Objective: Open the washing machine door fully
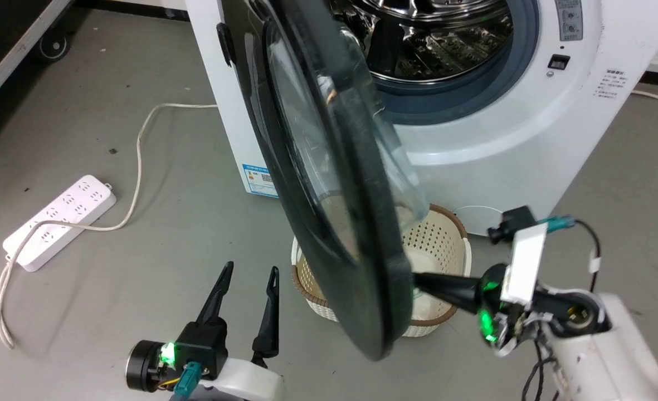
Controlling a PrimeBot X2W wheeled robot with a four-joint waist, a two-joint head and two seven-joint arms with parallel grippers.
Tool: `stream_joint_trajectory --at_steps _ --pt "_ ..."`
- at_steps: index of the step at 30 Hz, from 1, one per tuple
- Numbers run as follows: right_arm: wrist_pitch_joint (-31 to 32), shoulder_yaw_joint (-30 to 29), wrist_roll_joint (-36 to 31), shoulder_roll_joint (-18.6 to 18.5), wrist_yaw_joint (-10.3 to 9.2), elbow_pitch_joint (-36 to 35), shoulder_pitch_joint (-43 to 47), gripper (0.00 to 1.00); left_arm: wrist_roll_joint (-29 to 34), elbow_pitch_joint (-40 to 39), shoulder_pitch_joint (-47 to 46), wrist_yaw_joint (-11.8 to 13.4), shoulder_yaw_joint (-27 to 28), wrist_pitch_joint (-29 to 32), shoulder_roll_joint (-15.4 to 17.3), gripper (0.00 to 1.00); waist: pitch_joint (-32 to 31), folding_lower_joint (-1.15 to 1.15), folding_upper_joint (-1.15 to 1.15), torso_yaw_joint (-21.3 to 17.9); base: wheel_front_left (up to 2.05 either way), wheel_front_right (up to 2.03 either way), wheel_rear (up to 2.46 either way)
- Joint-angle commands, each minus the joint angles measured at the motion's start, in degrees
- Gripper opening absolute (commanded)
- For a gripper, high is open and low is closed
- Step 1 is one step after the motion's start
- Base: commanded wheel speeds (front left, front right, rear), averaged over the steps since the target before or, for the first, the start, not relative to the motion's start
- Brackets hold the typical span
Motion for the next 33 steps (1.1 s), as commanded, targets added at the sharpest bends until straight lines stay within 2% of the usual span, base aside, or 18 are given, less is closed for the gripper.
stream_joint_trajectory --at_steps 1,7,13,14,15,16,21,25,29,33 --pt "-0.71 1.21 0.75 0.19 0.05 -0.19 2.06 0.00 -0.30 0.22 0.75 -0.31 -0.19 -0.30 0.06 1.00 -0.12 0.00 0.00 0.06 0.00 0.00 0.00" --pt "-3.76 4.75 2.72 0.19 0.05 -1.67 3.60 0.00 -0.77 0.73 0.78 -0.64 -0.11 -0.30 0.06 1.00 -0.49 0.00 0.00 -0.10 0.00 0.00 0.00" --pt "-9.35 1.53 0.54 -0.65 0.05 -3.65 3.35 0.00 -1.57 0.96 1.06 -0.80 0.46 -0.30 0.06 1.00 -2.13 0.00 0.00 -0.95 0.00 0.00 0.00" --pt "-11.82 0.69 -0.98 -1.19 0.05 -4.51 3.23 0.27 -1.68 0.91 1.13 -0.78 0.64 -0.30 0.06 1.00 -2.46 0.00 0.00 -1.13 0.00 0.00 0.00" --pt "-14.07 -0.01 -2.46 -1.69 0.05 -5.67 3.19 0.88 -1.85 0.86 1.17 -0.76 0.87 -0.30 0.06 1.00 -2.83 0.00 0.00 -1.35 0.00 0.00 0.00" --pt "-16.44 -0.66 -4.03 -2.31 0.05 -7.39 3.29 1.00 -2.01 0.86 1.21 -0.83 1.06 -0.30 0.06 1.00 -3.16 0.00 0.00 -1.53 0.00 0.00 0.00" --pt "-30.89 -2.14 -15.44 -6.91 0.05 -16.67 5.44 1.00 -2.81 0.71 0.77 -1.45 2.02 -0.30 0.06 1.00 -4.50 0.00 0.00 -2.76 0.00 0.00 0.00" --pt "-46.26 2.65 -30.27 -13.49 0.05 -24.50 8.86 1.00 -3.66 0.55 0.54 -2.31 2.77 -0.30 0.06 1.00 -5.33 0.00 0.00 -4.05 0.00 0.00 0.00" --pt "-61.53 6.41 -46.80 -19.45 0.05 -26.93 13.38 1.00 -4.56 0.49 0.82 -3.28 3.39 -0.30 0.06 1.00 -6.14 0.00 0.00 -5.40 0.00 0.00 0.00" --pt "-71.44 3.36 -59.65 -18.31 0.05 -26.93 18.66 1.00 -4.69 0.52 1.53 -4.13 3.67 -0.30 0.06 1.00 -6.78 0.00 0.00 -6.64 0.00 0.00 0.00"
